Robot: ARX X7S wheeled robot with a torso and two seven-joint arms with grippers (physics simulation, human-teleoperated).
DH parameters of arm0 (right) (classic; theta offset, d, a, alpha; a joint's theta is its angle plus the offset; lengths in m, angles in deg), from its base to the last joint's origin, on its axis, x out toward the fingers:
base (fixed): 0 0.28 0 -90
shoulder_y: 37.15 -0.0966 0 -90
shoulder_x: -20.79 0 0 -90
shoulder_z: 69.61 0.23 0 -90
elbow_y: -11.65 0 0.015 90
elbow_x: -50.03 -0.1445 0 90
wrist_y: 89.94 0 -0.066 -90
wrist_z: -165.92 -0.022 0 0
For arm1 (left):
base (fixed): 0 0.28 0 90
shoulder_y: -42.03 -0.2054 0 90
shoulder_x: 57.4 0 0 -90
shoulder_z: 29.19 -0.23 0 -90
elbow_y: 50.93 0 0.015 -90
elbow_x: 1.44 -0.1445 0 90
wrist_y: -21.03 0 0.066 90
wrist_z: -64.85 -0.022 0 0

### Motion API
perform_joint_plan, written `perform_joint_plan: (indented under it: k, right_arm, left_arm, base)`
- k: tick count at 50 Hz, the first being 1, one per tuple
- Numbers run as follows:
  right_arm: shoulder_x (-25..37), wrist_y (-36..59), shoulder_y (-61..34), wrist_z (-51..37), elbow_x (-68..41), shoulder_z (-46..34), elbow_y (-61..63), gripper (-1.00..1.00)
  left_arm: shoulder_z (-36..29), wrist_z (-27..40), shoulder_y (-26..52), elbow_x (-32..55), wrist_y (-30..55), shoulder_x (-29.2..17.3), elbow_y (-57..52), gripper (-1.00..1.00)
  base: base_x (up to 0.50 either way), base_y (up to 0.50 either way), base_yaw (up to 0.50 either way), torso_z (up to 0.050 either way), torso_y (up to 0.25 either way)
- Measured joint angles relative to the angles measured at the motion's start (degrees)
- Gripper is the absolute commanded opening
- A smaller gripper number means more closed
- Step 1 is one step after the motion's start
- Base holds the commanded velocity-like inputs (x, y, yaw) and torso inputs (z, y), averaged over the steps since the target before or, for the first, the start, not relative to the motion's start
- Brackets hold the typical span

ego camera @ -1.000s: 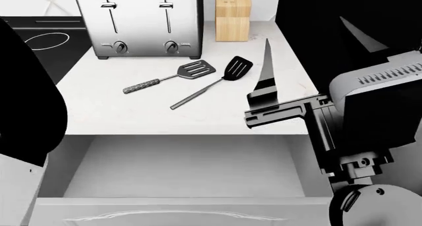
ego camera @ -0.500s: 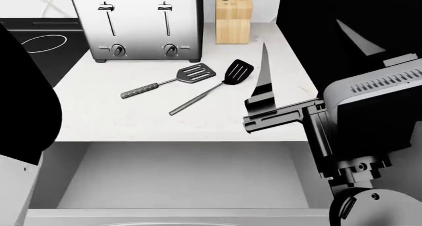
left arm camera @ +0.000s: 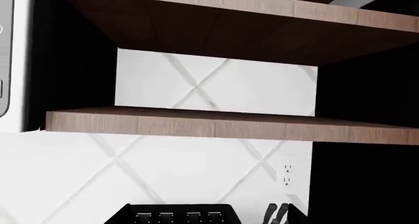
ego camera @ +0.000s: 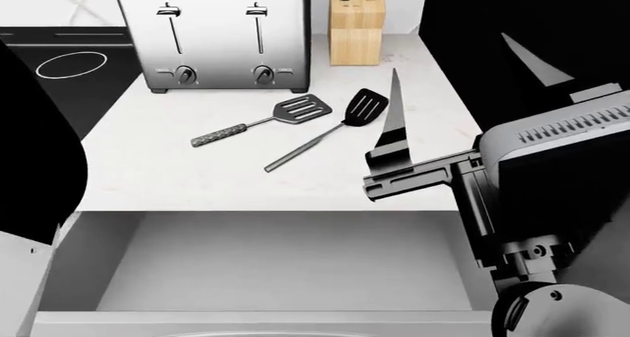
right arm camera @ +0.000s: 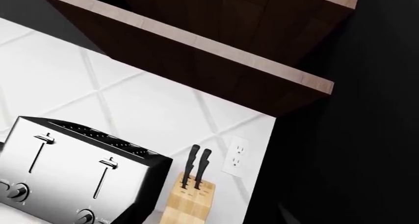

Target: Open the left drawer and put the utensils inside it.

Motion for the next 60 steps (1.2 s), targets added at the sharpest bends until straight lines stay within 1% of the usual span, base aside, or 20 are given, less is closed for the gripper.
perform_joint_plan:
  k: [9, 24, 47, 60]
  right_arm:
    - [0.52, -0.7, -0.18, -0.5, -0.25, -0.68, -0.21, 1.0]
    - [1.55, -2.55, 0.08, -1.09, -0.47, -1.54, -0.45, 1.0]
    - [2.7, -5.28, 0.29, -2.13, -1.74, -1.87, -0.73, 1.0]
    - [3.47, -6.55, -0.02, -2.45, -1.96, -2.35, -0.63, 1.0]
  left_arm:
    - [-0.04, 0.32, -0.09, 0.46, 0.12, -0.1, -0.16, 1.0]
    - [-0.25, 0.8, -0.37, 1.14, 0.41, -0.17, -0.48, 1.0]
    - [-1.53, 0.66, -0.25, 2.42, 1.68, -0.44, -0.73, 1.0]
    - [-2.08, 0.41, -0.34, 3.16, 2.15, -0.57, -0.55, 1.0]
  base:
    - [0.04, 0.11, 0.0, 0.0, 0.0]
    - [0.17, 0.09, 0.0, 0.0, 0.001]
    - [0.0, 0.0, 0.0, 0.0, 0.0]
    - [0.42, 0.0, 0.0, 0.0, 0.0]
